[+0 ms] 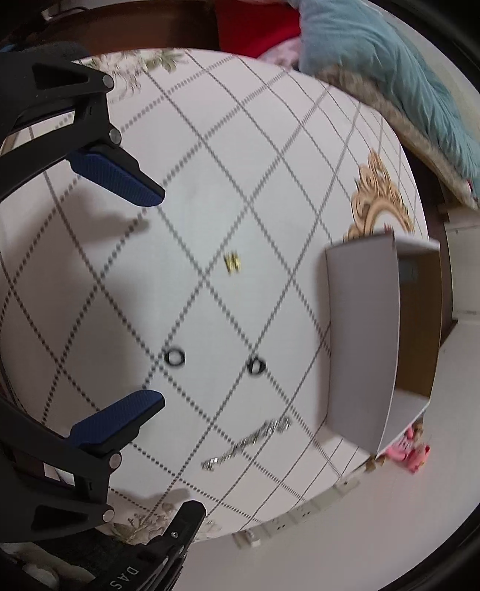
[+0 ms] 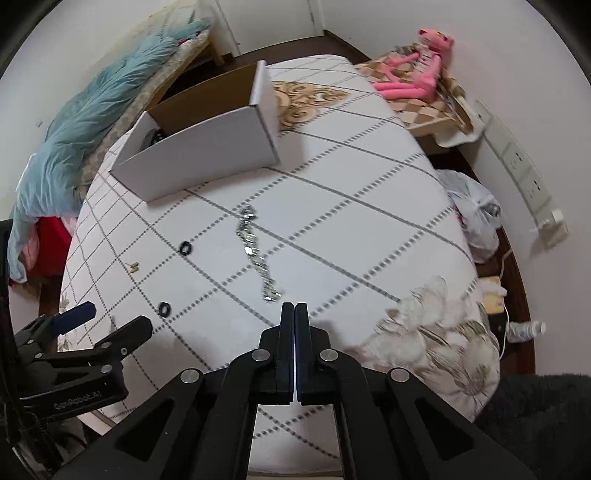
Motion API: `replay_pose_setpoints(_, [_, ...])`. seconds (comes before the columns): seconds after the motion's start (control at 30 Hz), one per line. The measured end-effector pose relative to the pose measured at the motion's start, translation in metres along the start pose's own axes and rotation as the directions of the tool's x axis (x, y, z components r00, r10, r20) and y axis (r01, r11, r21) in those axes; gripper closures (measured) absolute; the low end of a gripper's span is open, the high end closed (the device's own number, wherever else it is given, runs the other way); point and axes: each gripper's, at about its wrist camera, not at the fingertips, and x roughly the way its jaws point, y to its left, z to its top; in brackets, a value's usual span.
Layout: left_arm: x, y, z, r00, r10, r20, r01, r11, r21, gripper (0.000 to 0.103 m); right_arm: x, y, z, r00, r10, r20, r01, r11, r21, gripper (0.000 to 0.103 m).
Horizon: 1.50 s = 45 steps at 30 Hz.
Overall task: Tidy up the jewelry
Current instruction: 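Grasp a small black ring with the left tool while the right tool grasps the last silver chain, then carry the ring and chain into the white box while both tools open to release them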
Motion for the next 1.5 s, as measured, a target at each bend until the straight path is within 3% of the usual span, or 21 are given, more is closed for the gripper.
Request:
replay_pose_setpoints(0.2, [0.014,-0.024,0.003,1.0,0.011,0.009,-0.012,0.997,0.073,0.041,0.005,-0.012,0.001,0.999,0.005,-0.036,-0.003,0.999,0.044,0.103])
replay_pose_setpoints(0.27, [0.012,-0.03,0.004,0.999,-0.004,0.039,0.0,0.995,0.098,0.073,0.007,-0.015,0.004,0.999,0.005,-0.046,-0.003,0.998,0.056,0.103])
replay_pose_setpoints(0.33, [0.012,-0.033,0.007,0.999,-0.011,0.046,0.006,0.994,0.11,0.093,0.008,-0.015,0.007,0.999,0.01,-0.05,-0.007,0.998,0.064,0.101])
replay_pose_setpoints(0.4, [0.012,-0.029,0.009,0.999,-0.027,0.041,0.023,0.995,0.093,0.093,0.008,-0.013,0.012,0.999,0.026,-0.042,-0.023,0.998,0.064,0.086])
replay_pose_setpoints(0.47, [0.01,-0.022,0.01,0.998,-0.04,0.043,0.037,0.997,0.068,0.093,0.008,-0.009,0.019,0.998,0.05,-0.027,-0.048,0.997,0.062,0.058])
replay_pose_setpoints(0.67, [0.002,0.016,0.015,0.998,-0.026,0.054,0.027,0.999,-0.03,0.093,0.026,0.026,0.051,0.998,0.068,-0.016,-0.068,0.997,-0.026,0.056])
replay_pose_setpoints(0.83, [-0.003,0.042,0.019,0.998,-0.005,0.067,0.011,0.996,-0.091,0.093,0.062,0.053,0.067,0.998,0.009,-0.066,-0.015,0.996,-0.093,0.056])
replay_pose_setpoints(0.9, [-0.007,0.048,0.019,0.997,-0.001,0.073,0.008,0.995,-0.102,0.093,0.063,0.054,0.066,0.999,0.015,-0.05,-0.019,0.996,-0.091,0.071])
replay_pose_setpoints(0.93, [-0.008,0.051,0.018,0.997,-0.001,0.074,0.009,0.994,-0.105,0.093,0.06,0.054,0.067,0.999,-0.007,-0.034,0.004,0.996,-0.093,0.096])
replay_pose_setpoints(1.17, [-0.02,0.052,0.024,0.995,-0.038,0.088,0.048,0.993,-0.109,0.093,0.033,0.03,0.07,0.994,0.1,-0.04,-0.099,0.994,0.039,0.102])
replay_pose_setpoints(1.5, [-0.068,0.038,0.065,0.973,-0.139,0.183,0.156,0.984,-0.081,0.093,-0.071,0.031,0.099,0.966,0.228,0.122,-0.235,0.971,0.041,0.102])
